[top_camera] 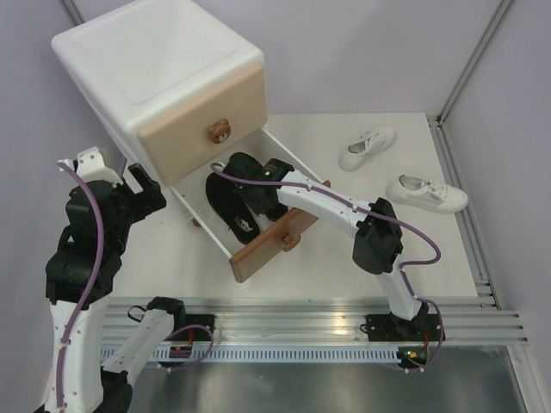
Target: Place and organize the shoes in the shoe cabinet
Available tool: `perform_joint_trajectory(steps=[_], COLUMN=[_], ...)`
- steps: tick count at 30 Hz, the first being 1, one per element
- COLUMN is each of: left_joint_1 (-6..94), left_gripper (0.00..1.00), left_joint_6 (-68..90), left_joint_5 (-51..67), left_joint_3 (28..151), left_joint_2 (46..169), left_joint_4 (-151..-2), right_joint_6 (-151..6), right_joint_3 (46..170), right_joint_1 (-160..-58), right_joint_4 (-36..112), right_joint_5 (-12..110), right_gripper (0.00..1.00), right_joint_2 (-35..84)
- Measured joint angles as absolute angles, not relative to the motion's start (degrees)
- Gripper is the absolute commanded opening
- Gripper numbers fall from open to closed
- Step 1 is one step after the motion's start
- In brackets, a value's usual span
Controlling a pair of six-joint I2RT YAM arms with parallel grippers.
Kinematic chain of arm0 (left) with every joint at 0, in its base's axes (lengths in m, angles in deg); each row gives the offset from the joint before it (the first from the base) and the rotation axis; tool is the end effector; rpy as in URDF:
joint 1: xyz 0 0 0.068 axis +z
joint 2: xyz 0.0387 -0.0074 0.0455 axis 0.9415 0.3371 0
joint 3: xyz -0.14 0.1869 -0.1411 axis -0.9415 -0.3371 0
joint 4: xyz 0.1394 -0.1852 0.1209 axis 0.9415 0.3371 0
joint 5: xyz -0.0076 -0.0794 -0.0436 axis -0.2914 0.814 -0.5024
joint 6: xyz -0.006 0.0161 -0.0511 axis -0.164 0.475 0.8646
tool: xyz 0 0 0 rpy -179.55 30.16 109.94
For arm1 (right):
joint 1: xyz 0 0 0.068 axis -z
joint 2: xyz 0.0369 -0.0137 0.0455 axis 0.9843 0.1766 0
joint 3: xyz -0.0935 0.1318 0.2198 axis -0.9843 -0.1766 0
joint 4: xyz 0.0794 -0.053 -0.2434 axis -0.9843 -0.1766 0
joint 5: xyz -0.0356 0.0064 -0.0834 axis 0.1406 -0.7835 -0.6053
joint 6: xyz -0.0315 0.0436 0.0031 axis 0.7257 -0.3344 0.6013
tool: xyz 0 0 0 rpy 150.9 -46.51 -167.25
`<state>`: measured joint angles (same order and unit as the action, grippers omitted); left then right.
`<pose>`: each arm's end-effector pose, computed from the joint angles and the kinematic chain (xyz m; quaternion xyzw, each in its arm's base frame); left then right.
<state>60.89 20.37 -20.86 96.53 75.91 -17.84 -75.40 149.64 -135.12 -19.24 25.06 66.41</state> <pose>0.0941 -0.0029 0.4476 -0.1791 0.7991 -0.0013 0.5739 0.2705 0.3735 0.2759 -0.3424 0.9012 0.0102 0.2654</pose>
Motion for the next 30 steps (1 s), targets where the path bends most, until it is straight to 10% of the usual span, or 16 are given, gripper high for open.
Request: perform_joint_trajectory(steps=[30], left_joint_1=[60.9], left_gripper=[1.0], left_joint_6=[20.4], left_joint_5=[-20.8], left_joint_3=[95.7], left_joint_2=[76.4], left_joint_4=[-17.9], right_joint_6=[-74.9], right_joint_3=[150.3], right_joint_1=[-135.5], right_joint_4=[-20.1], right_joint_5=[27.3], right_gripper=[0.11], right_joint_2=[68.0])
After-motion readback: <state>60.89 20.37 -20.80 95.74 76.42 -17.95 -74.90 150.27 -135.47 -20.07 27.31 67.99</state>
